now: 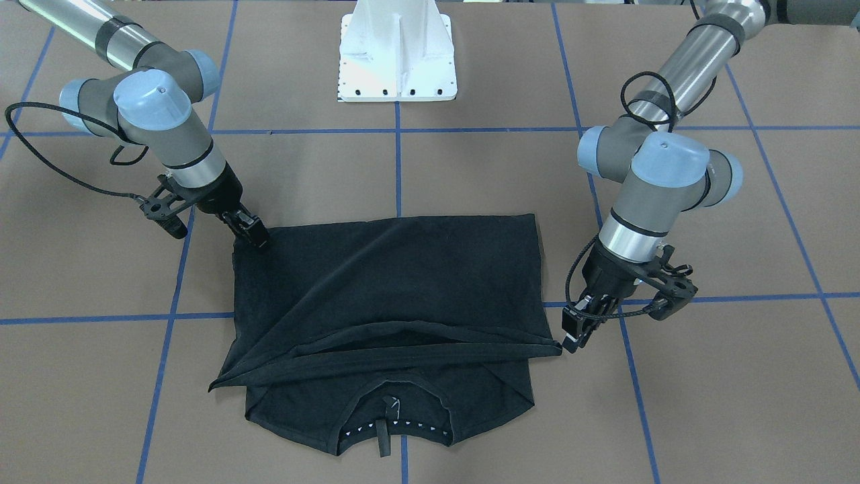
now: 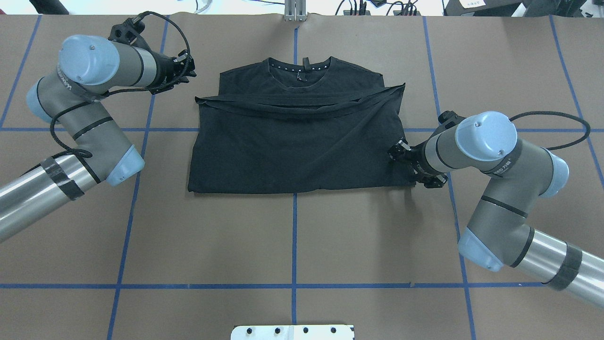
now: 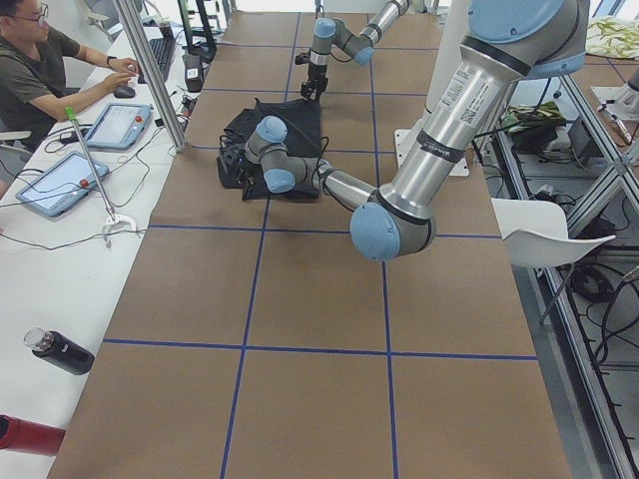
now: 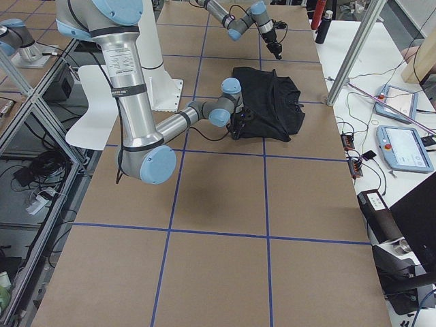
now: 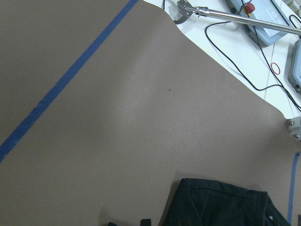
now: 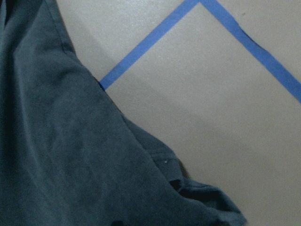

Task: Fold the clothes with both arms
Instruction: 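Move the right gripper to the folded shirt's side edge and grasp it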

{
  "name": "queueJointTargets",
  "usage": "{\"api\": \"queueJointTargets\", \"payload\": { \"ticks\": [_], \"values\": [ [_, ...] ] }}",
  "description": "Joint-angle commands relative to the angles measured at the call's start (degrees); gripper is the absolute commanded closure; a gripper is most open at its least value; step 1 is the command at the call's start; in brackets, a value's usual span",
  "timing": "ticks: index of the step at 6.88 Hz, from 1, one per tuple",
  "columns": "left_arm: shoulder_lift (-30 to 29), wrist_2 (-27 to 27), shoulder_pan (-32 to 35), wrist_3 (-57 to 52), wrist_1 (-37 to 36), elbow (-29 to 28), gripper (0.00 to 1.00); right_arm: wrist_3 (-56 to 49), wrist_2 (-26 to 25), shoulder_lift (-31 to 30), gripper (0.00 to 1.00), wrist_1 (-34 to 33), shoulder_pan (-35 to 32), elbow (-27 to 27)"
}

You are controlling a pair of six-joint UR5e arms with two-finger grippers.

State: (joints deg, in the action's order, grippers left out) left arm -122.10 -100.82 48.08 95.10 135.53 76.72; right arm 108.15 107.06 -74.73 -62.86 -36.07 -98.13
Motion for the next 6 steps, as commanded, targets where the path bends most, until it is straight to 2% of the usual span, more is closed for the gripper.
{"api": "queueJointTargets", "payload": {
  "ticks": [1,3,4,6],
  "values": [
    [-0.1,0.0,0.0,0.0,0.0,-0.1,0.68,0.2,-1.7,-1.2,0.27,0.4,0.7,0.0],
    [-0.1,0.0,0.0,0.1,0.0,-0.1,0.67,0.2,-1.7,-1.8,0.27,0.2,1.0,-0.5],
    [-0.1,0.0,0.0,0.1,0.0,-0.1,0.67,0.2,-1.7,-2.0,0.34,0.2,1.3,-0.6],
    [-0.2,0.0,0.0,0.1,0.0,-0.1,0.67,0.5,-1.7,-2.1,1.00,0.2,1.4,-0.8]
  ]
}}
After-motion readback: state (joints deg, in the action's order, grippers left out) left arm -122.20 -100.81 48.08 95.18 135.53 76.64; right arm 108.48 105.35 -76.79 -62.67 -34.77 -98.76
